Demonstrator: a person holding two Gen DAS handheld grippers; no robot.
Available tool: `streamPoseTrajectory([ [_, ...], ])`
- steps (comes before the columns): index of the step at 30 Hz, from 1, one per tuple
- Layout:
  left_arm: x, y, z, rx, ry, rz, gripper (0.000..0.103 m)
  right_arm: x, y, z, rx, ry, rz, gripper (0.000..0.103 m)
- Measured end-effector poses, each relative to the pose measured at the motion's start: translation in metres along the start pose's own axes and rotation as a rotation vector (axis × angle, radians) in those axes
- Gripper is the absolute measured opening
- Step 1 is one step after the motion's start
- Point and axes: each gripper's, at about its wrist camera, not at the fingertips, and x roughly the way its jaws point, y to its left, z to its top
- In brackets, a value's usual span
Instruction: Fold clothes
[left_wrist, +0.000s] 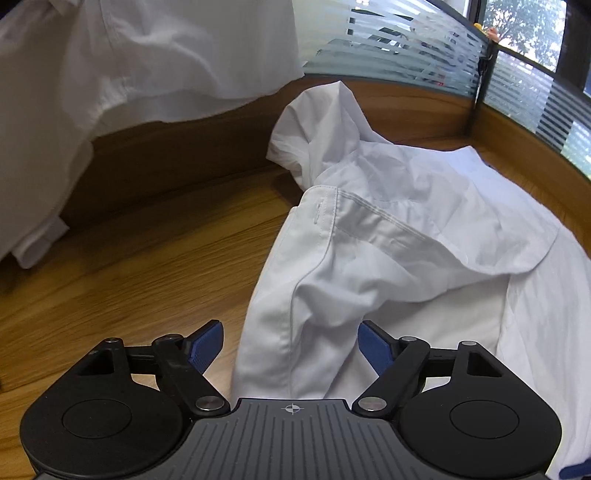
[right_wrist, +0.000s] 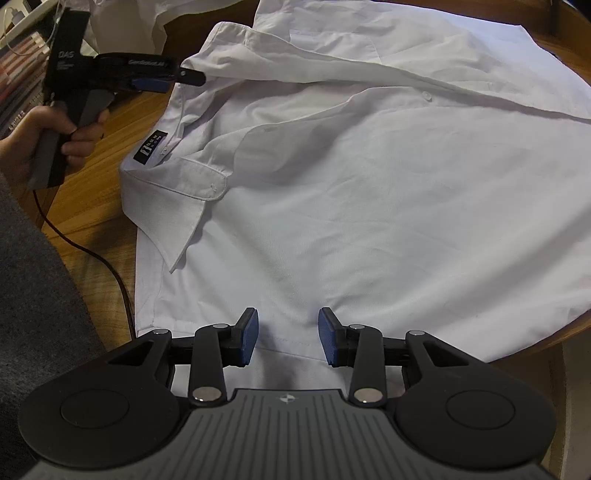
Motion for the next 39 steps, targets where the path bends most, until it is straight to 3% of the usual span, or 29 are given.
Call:
streamPoseTrajectory([
  [4,0.012,0.007,0.007,-0.024,0.025,-0.059,0.07,0.001,0.002,0.002,0.012,0.005,-0.014,0.042],
  [6,0.012,0.01,0.01,-0.033,0.022,-0.055,0.044,0.001,0.004,0.002,0.01,0.01,-0.02,0.042],
  [9,0.0,0.001,0.01,0.042,-0.036,0.008,0.029,0.002,0.005,0.004,0.007,0.019,-0.024,0.044],
  [12,-0.019,-0.02,0.006,0.2,-0.119,0.083,0.024,0.002,0.004,0.007,0.012,0.026,-0.025,0.046],
  [16,-0.039,-0.053,-0.014,0.482,-0.204,0.181,0.023,0.0,0.002,0.011,0.022,0.033,-0.026,0.046],
  [19,-0.037,-0.073,-0.044,0.752,-0.228,0.26,0.023,0.0,0.001,0.014,0.03,0.039,-0.027,0.046],
  [21,-0.034,-0.074,-0.056,0.794,-0.204,0.251,0.026,-0.001,0.0,0.016,0.035,0.043,-0.027,0.046],
  [23,-0.033,-0.073,-0.062,0.801,-0.197,0.253,0.03,-0.003,-0.001,0.02,0.041,0.038,-0.026,0.046],
  [24,-0.033,-0.072,-0.062,0.79,-0.187,0.248,0.042,-0.009,-0.002,0.025,0.044,0.018,-0.02,0.046],
  [26,-0.032,-0.07,-0.063,0.768,-0.167,0.239,0.05,-0.02,-0.003,0.042,0.042,-0.026,-0.001,0.046],
  [32,-0.029,-0.052,-0.06,0.667,-0.099,0.246,0.052,-0.034,0.0,0.124,-0.079,-0.163,0.057,0.046],
  [39,-0.031,-0.029,-0.054,0.46,-0.004,0.209,0.053,0.001,0.009,0.219,-0.188,-0.231,0.136,0.046],
])
